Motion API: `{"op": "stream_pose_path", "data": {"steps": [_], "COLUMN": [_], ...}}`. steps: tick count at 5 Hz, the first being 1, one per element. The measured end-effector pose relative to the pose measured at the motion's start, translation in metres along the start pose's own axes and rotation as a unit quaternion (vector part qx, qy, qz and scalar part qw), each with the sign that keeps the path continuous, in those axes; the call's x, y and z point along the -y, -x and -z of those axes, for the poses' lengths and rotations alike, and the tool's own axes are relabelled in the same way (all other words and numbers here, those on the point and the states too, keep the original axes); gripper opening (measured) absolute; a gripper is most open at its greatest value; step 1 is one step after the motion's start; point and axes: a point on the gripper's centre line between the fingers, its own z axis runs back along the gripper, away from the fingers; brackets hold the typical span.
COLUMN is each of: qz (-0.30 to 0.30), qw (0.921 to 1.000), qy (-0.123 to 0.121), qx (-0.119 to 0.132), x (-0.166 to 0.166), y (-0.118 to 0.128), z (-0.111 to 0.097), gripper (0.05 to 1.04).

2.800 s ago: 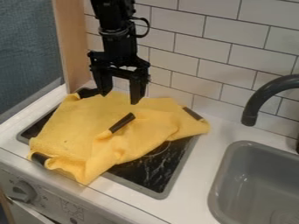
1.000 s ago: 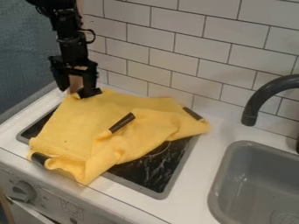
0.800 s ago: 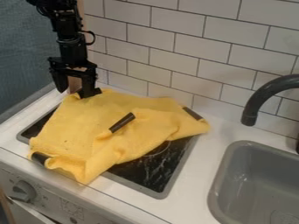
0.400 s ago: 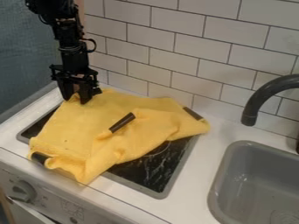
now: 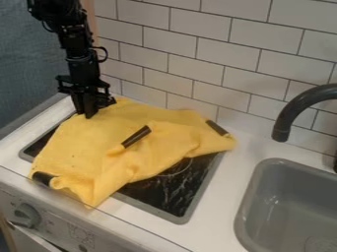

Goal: Fold the cloth into the left to right

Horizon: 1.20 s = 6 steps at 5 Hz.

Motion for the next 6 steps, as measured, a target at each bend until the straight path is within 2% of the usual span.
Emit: {"op": "stream_pose_path", "data": {"steps": [1, 2, 3, 4, 5, 6], "qz": [0.007, 0.012, 0.013, 0.011, 0.017, 0.037], "qw": [1.0, 0.9999, 0.9999, 0.9996, 0.9992, 0.9975], "qy": [-0.002, 0.002, -0.009, -0.004, 0.004, 0.026], "qx": [-0.002, -0.001, 0.004, 0.026, 0.037, 0.054], "x": [0.002, 0.005, 0.011, 0.016, 0.025, 0.042], "y": [0.004, 0.009, 0.014, 0.011, 0.015, 0.022], "z": [0.001, -0.002, -0.01, -0.031, -0.051, -0.068], "gripper": [0.051, 0.049, 0.049, 0.049, 0.049, 0.049]}}
